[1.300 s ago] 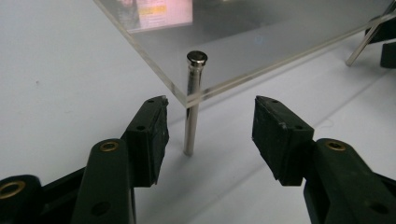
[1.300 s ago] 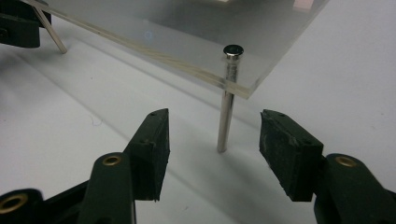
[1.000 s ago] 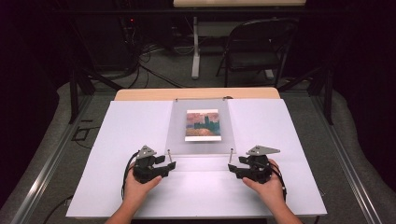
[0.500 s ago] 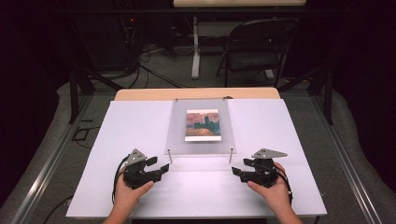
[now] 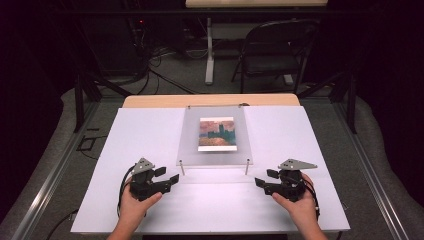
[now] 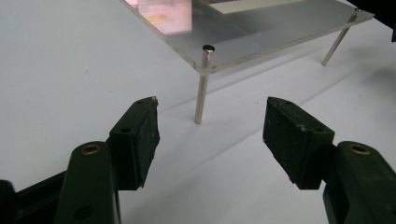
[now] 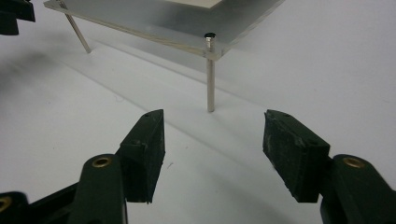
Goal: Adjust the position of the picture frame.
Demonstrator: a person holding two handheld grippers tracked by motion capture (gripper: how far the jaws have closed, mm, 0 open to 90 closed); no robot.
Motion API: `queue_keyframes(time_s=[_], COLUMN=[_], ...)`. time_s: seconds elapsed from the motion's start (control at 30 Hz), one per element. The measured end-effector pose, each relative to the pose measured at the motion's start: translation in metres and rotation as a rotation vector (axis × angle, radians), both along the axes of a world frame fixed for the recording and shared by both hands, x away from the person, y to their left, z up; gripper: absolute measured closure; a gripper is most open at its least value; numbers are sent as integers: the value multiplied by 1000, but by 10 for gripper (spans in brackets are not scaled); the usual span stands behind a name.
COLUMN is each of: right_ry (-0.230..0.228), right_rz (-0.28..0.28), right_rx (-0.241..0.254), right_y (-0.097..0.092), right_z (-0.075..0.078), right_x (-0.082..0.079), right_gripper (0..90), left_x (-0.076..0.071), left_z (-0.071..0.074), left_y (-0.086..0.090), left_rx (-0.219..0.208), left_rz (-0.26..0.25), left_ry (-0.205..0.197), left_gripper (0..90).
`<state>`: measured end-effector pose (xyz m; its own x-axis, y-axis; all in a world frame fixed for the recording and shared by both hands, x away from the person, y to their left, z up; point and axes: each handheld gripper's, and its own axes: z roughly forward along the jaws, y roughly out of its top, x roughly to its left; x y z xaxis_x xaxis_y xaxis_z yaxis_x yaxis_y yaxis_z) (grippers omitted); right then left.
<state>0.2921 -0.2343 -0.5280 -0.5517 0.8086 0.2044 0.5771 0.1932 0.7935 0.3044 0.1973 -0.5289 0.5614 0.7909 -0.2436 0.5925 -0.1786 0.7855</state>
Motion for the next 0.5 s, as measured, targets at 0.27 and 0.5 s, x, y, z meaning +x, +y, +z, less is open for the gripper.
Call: queue_keyframes(time_s=[0.27, 0.5], right_ry=[5, 2], right_rz=[-15, -25], right_rx=[4, 13], right_y=[-6, -10], right_z=[6, 17], right_x=[1, 10], right_gripper=[388, 359], left_x=[7, 19], left_z=[10, 20], left_y=[7, 9], left_rx=[-4, 1], left_rz=[12, 27], left_ry=[7, 5], left_gripper=[366, 366])
